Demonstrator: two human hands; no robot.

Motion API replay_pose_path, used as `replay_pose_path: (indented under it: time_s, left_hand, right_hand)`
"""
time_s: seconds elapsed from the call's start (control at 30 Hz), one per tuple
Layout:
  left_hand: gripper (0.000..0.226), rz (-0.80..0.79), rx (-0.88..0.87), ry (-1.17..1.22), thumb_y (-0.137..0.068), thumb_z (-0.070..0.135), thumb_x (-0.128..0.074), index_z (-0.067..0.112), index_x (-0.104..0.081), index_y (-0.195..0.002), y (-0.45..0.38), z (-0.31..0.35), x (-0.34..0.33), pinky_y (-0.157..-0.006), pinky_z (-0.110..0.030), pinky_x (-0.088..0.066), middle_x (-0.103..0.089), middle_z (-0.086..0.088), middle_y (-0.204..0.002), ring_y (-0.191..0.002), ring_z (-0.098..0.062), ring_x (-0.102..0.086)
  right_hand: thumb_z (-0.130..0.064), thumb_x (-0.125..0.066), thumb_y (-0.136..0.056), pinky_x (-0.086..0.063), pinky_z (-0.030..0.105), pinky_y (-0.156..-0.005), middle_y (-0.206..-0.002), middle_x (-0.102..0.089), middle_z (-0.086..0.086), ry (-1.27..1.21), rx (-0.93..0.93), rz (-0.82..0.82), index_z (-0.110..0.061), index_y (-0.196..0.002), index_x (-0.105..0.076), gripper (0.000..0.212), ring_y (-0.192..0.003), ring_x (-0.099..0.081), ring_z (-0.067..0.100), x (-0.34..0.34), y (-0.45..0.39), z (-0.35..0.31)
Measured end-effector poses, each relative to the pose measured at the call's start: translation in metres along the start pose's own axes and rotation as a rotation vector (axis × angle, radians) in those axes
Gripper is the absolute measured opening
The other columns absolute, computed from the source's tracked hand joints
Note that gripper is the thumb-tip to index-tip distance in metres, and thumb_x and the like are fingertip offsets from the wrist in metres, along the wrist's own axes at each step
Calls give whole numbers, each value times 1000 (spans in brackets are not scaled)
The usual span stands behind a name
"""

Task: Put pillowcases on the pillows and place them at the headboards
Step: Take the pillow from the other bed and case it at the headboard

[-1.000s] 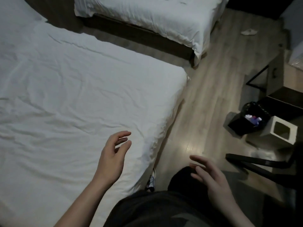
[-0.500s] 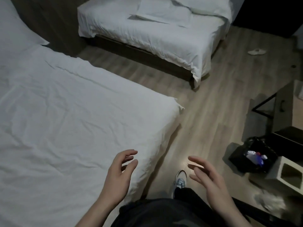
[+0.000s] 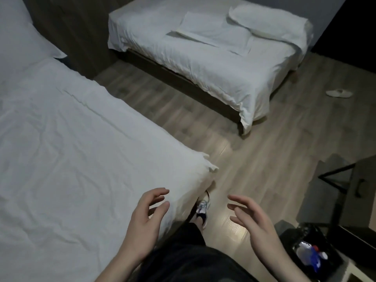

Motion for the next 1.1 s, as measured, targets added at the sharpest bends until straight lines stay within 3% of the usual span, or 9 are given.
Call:
replay_pose_path:
  time_s: [0.27, 0.33, 0.4, 0.47, 0.53, 0.67, 0.83, 0.93, 1.1]
  left_hand:
    - [25, -109, -81, 3, -102, 16, -61, 33, -69, -119, -154, 95, -100, -93, -19, -45, -67, 16, -129, -122, 0, -60]
    - [24, -137, -78, -26, -102, 18, -61, 33, -69, -118, -192, 114, -121, -93, -18, -45, -67, 16, -129, -122, 0, -60]
    - [23, -158, -86, -25, -102, 19, -61, 34, -69, -116, -220, 136, -141, -93, -18, -45, -67, 15, -128, -121, 1, -60]
    - [23, -164, -81, -46, -102, 19, -62, 35, -70, -115, -246, 154, -161, -92, -15, -45, -68, 15, -127, -122, 0, -60]
    - [23, -161, -70, -52, -102, 18, -62, 36, -70, -114, -273, 167, -184, -88, -8, -46, -67, 14, -126, -122, 0, -61]
    - [24, -107, -46, -41, -101, 17, -62, 36, -71, -113, -326, 191, -231, -87, -6, -46, -68, 15, -125, -120, -1, -62]
    - [24, 6, -7, 23, -101, 14, -63, 31, -72, -114, -375, 239, -285, -89, -3, -44, -69, 7, -124, -118, 1, -61]
    - [25, 76, -9, 67, -101, 14, -63, 35, -72, -113, -400, 265, -303, -93, -10, -46, -69, 10, -125, -120, -1, -61]
    - [25, 202, 41, 96, -101, 24, -65, 45, -69, -114, -439, 282, -308, -101, -26, -45, -68, 12, -127, -120, -1, -62]
  right_hand:
    - [-13, -60, -99, -54, 48, -103, -116, -75, -6, 0, 41, 94, -31, -112, -76, 27, -114, -68, 13, 79, -131, -72]
    - [-32, -67, -94, -54, 46, -104, -117, -75, -5, -10, 36, 116, -37, -111, -76, 20, -114, -68, 14, 100, -160, -86]
    - [-62, -72, -78, -55, 39, -99, -115, -76, -2, -38, 44, 139, -37, -112, -76, 42, -112, -69, 16, 121, -187, -101]
    - [-56, -71, -78, -54, 35, -97, -111, -77, 1, -52, 22, 154, -34, -110, -77, 39, -113, -70, 19, 142, -218, -110]
    - [-39, -67, -85, -53, 40, -102, -109, -78, 4, -57, 21, 131, -34, -108, -78, 26, -113, -70, 20, 158, -251, -119]
    - [-69, -71, -74, -50, 54, -108, -109, -76, 5, -20, 17, 68, -35, -112, -75, 51, -109, -71, 22, 199, -330, -141]
    - [-63, -71, -78, -52, 51, -106, -106, -77, 1, 46, 3, -34, -32, -114, -75, 48, -106, -72, 9, 261, -423, -192]
    - [-20, -64, -98, -52, 51, -105, -105, -76, 3, 92, -24, -131, -33, -111, -76, 22, -105, -72, 15, 281, -478, -210]
    - [-8, -61, -99, -53, 48, -105, -102, -79, 0, 176, -55, -235, -28, -113, -74, 27, -102, -72, 11, 275, -560, -239]
Point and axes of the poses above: each hand's wrist, its own y-axis away from the middle knuckle, its own x-axis out of the back of the hand, z = x × y, the point moved 10 cm from there along -y, towards the middle knuckle
